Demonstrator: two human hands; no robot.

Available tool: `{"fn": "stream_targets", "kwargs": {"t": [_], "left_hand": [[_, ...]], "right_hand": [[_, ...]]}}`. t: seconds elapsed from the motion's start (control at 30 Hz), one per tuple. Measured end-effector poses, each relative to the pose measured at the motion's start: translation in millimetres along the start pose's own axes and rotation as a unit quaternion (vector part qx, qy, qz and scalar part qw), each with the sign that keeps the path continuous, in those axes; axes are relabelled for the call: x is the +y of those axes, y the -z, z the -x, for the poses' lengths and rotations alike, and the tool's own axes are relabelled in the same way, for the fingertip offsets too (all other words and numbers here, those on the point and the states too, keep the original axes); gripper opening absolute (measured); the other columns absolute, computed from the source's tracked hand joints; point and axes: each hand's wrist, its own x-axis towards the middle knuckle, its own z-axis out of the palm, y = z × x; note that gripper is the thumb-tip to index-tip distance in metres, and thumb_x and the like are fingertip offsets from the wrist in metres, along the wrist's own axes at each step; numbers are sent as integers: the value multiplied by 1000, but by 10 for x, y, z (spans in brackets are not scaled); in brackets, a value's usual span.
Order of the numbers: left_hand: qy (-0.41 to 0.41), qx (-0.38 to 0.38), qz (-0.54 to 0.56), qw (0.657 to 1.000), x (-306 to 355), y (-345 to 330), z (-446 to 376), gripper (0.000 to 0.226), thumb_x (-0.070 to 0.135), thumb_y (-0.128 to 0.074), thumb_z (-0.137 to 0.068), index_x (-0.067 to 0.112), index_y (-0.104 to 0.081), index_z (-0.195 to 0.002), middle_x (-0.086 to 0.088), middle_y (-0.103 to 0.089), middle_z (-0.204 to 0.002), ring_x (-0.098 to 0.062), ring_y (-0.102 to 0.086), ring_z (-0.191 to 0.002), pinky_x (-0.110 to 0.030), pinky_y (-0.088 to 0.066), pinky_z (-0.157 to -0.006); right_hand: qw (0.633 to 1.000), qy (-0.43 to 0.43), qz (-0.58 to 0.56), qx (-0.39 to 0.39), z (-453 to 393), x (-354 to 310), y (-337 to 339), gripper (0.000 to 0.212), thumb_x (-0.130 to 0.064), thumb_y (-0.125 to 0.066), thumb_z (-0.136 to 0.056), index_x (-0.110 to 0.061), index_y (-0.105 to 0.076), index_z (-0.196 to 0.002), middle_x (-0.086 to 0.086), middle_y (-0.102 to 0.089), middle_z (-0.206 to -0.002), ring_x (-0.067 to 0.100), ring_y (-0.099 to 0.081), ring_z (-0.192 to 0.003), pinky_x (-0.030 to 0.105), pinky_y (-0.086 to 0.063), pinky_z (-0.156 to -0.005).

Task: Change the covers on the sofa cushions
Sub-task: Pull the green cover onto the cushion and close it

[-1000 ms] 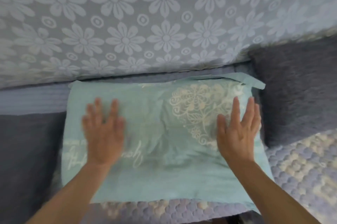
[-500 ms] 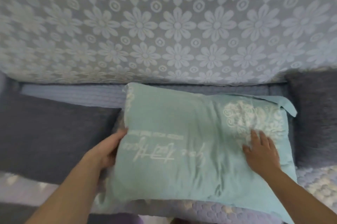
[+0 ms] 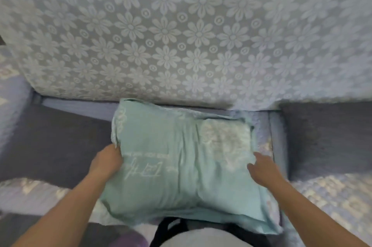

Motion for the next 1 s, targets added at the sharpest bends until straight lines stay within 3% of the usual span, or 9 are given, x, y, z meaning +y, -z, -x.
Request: {"fn": "stream_targets", "kwargs": {"t": [0.17, 0.27, 0.4, 0.47, 0.57, 0.7, 0.83, 0.93, 1.0], "left_hand": [[-39, -66, -10, 997, -283, -566, -103, 35, 22, -42, -105, 11, -56, -136, -14, -57, -141, -33, -56, -125, -36, -43, -101], [-93, 40, -22, 995, -371, -939, -119, 38, 28, -45, -103, 17, -56, -138, -14, -59, -135, -32, -54, -122, -44, -42, -103], [-280, 239, -143, 919, -268, -1141, -229, 61, 43, -43, -98, 23, -36, -156, -17, -33, -158, -36, -26, -150, -46, -16, -123], [-304, 243, -134, 911, -292, -1295, -405, 61, 45, -35, -101, 22, -32, -158, -20, -24, -163, -41, -17, -152, -47, -9, -123], [-247, 34, -293, 923, -444, -1809, -904, 74, 65, 6, -96, 33, -7, -161, -9, -5, -170, -34, -5, -156, -47, -9, -125], [-201, -33, -261, 944, 200, -1887, -1138, 69, 52, -15, -94, 35, -15, -161, -5, -2, -170, -35, 3, -156, -52, -3, -125], [-156, 228, -96, 956, 15, -1322, -996, 74, 56, -49, -84, 28, -39, -152, -22, -26, -161, -46, -23, -148, -60, -18, -117], [72, 106, 82, 988, -322, -1068, -996, 107, 75, -62, -77, 13, -24, -155, -25, -42, -150, -46, -43, -136, -56, -35, -111], [102, 1, 135, 986, -326, -1099, -853, 105, 76, -67, -73, 4, -43, -145, -23, -56, -138, -41, -56, -123, -48, -45, -104]], "right_hand": [[949, 242, 8, 201, 340, -1184, -495, 59, -21, -66, -89, -5, -50, -144, 25, -42, -151, 43, -45, -135, 48, -43, -109], [862, 441, -31, 248, 720, -2124, -1038, 51, -30, -55, -91, -11, -57, -139, 21, -46, -150, 39, -44, -138, 51, -41, -112], [807, 552, -10, 210, 538, -2419, -1480, 49, -32, -50, -97, -21, -46, -144, 8, -34, -159, 29, -23, -150, 47, -16, -123], [831, 506, 49, 227, -168, -1884, -1659, 51, -34, -53, -95, -21, -47, -145, 9, -37, -158, 32, -27, -148, 53, -22, -119], [919, 307, 173, 178, -1009, -778, -1745, 64, -49, -36, -97, -19, -38, -153, 10, -23, -164, 33, -20, -151, 56, -25, -118], [983, 69, 27, 166, -1161, -166, -1387, 77, -63, -44, -96, -27, -18, -159, 9, -15, -166, 36, -14, -151, 55, -15, -119], [945, -111, -298, 75, -1258, -33, -1175, 117, -68, -69, -76, -19, -2, -160, 11, -12, -166, 34, -15, -152, 49, -14, -123], [911, -145, -386, 17, -1233, 84, -1234, 117, -71, -75, -68, -12, -25, -156, 14, -37, -157, 33, -39, -142, 46, -30, -118], [894, -127, -430, -17, -1121, 84, -1149, 86, -66, -80, -67, -12, -59, -131, 11, -63, -131, 28, -61, -114, 38, -47, -102]]}}
